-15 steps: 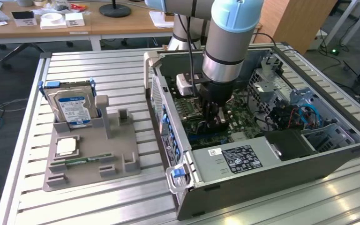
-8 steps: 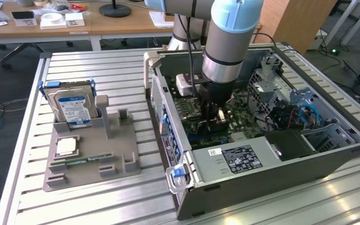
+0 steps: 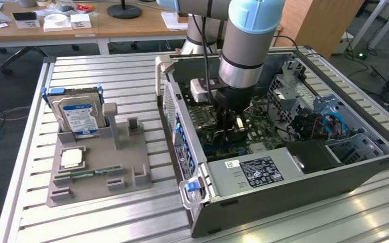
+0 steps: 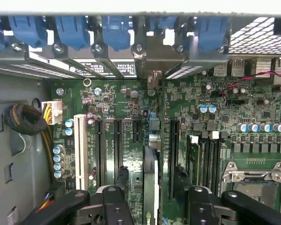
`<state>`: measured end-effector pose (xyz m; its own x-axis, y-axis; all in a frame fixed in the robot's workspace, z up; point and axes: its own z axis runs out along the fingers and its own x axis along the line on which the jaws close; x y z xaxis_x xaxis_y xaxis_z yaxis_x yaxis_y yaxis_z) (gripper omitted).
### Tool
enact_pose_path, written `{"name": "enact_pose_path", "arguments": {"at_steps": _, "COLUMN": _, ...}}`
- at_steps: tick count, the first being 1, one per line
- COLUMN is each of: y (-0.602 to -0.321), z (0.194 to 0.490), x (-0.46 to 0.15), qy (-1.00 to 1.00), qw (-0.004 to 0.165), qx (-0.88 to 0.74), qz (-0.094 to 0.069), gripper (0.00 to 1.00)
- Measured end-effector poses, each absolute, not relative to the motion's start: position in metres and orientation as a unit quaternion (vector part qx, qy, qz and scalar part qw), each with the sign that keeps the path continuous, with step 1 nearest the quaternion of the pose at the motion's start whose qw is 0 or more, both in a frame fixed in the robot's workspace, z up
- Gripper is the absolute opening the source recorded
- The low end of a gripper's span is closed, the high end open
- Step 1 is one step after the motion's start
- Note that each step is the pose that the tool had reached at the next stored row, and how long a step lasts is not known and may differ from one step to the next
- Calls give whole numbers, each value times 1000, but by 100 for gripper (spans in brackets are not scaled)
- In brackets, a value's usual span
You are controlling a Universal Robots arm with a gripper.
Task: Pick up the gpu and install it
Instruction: 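Insert the gpu into the slot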
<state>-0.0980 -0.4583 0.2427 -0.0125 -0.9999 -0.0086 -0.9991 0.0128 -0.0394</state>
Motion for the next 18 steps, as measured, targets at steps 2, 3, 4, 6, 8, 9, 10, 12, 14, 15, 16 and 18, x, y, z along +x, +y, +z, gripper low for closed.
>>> {"name": "enact_pose_path", "arguments": {"at_steps": 2, "y": -458, "z": 246, "x": -98, "qy": 711, "qw": 17, "qx": -702, "qz": -11, "gripper": 51}}
{"name": "enact_pose_path", "arguments": {"at_steps": 3, "y": -458, "z": 249, "x": -98, "qy": 711, "qw": 17, "qx": -702, "qz": -11, "gripper": 51}}
{"name": "enact_pose_path", "arguments": {"at_steps": 4, "y": -458, "z": 251, "x": -98, "qy": 711, "qw": 17, "qx": -702, "qz": -11, "gripper": 51}}
{"name": "enact_pose_path", "arguments": {"at_steps": 6, "y": -458, "z": 258, "x": -98, "qy": 711, "qw": 17, "qx": -702, "qz": -11, "gripper": 51}}
{"name": "enact_pose_path", "arguments": {"at_steps": 8, "y": -458, "z": 266, "x": -98, "qy": 711, "qw": 17, "qx": -702, "qz": -11, "gripper": 51}}
{"name": "enact_pose_path", "arguments": {"at_steps": 9, "y": -458, "z": 269, "x": -98, "qy": 711, "qw": 17, "qx": -702, "qz": -11, "gripper": 51}}
{"name": "enact_pose_path", "arguments": {"at_steps": 10, "y": -458, "z": 273, "x": -98, "qy": 711, "qw": 17, "qx": -702, "qz": -11, "gripper": 51}}
{"name": "enact_pose_path", "arguments": {"at_steps": 12, "y": -458, "z": 281, "x": -98, "qy": 711, "qw": 17, "qx": -702, "qz": -11, "gripper": 51}}
{"name": "enact_pose_path", "arguments": {"at_steps": 14, "y": -458, "z": 288, "x": -98, "qy": 711, "qw": 17, "qx": -702, "qz": -11, "gripper": 51}}
{"name": "enact_pose_path", "arguments": {"at_steps": 15, "y": -458, "z": 291, "x": -98, "qy": 711, "qw": 17, "qx": -702, "qz": -11, "gripper": 51}}
{"name": "enact_pose_path", "arguments": {"at_steps": 16, "y": -458, "z": 294, "x": -98, "qy": 711, "qw": 17, "qx": -702, "qz": -11, "gripper": 51}}
{"name": "enact_pose_path", "arguments": {"at_steps": 18, "y": -458, "z": 300, "x": -98, "qy": 711, "qw": 16, "qx": -703, "qz": -12, "gripper": 51}}
